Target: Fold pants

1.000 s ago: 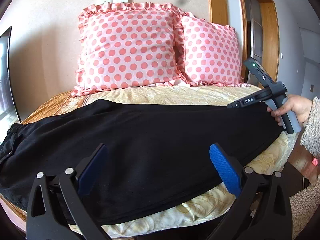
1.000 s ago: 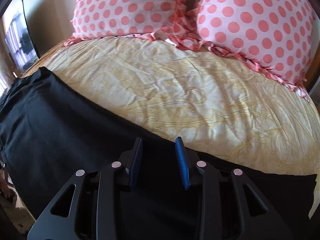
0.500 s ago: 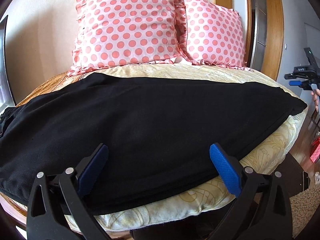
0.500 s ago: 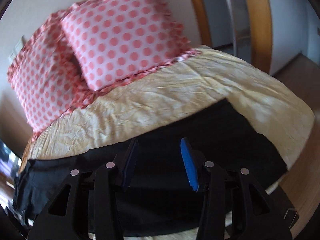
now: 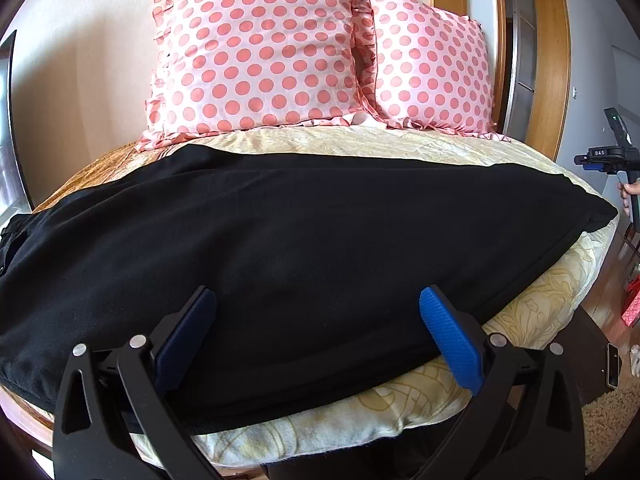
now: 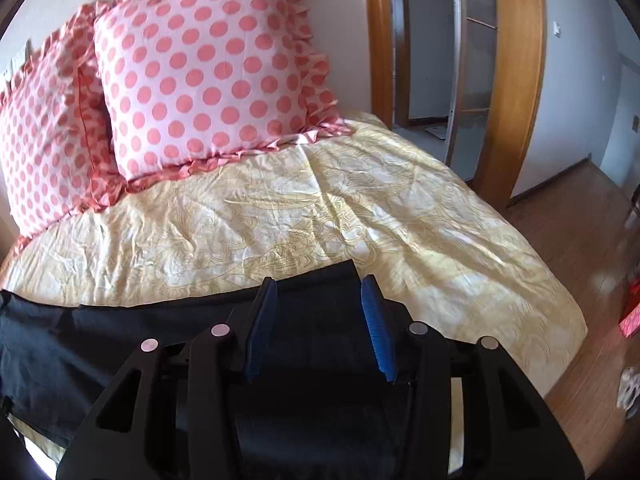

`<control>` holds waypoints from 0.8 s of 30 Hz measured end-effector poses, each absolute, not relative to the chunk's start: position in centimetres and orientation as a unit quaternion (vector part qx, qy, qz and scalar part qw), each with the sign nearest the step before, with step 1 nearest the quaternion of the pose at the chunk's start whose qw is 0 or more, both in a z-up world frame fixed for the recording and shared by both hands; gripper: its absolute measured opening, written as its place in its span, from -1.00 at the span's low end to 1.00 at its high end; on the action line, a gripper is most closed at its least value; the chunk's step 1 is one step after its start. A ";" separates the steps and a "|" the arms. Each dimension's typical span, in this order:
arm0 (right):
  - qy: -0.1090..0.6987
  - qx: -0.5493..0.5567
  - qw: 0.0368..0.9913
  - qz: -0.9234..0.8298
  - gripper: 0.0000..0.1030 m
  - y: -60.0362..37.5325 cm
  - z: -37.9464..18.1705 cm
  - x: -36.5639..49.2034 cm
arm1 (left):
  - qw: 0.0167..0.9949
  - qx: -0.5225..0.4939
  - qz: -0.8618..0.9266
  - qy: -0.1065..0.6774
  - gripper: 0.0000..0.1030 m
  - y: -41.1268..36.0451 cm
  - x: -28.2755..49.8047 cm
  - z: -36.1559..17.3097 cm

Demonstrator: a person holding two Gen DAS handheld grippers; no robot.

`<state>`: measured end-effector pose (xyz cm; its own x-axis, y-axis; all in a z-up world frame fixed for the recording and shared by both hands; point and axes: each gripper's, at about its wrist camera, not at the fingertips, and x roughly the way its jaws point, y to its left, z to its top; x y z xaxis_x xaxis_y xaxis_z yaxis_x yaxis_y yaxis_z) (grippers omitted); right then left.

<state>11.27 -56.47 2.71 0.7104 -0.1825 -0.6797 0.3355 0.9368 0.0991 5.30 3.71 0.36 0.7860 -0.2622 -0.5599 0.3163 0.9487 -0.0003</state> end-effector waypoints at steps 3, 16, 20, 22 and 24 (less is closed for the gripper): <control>0.377 0.102 0.908 -0.149 -0.11 -57.7 1.2 13.3 | 0.945 0.047 -0.148 0.289 0.97 3.5 5.5 0.4; 0.379 0.062 0.912 -0.143 -0.70 -57.1 -1.2 12.3 | 0.946 0.051 -0.136 0.288 0.97 3.1 6.1 0.4; 0.349 0.008 0.922 -0.164 -0.70 -55.8 0.3 12.6 | 0.946 0.051 -0.136 0.290 0.97 3.0 6.2 0.4; 0.349 0.004 0.923 -0.164 -0.70 -55.7 0.8 13.3 | 0.946 0.051 -0.136 0.289 0.97 3.1 6.2 0.4; 0.365 0.002 0.916 -0.165 -0.70 -55.8 0.4 14.5 | 0.946 0.051 -0.136 0.289 0.97 3.1 6.1 0.4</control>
<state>14.46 -55.80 0.38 0.6789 -0.3003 -0.6700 0.3039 0.9456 -0.1160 6.13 3.08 0.39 0.7961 -0.2272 -0.5609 0.2866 0.9579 0.0188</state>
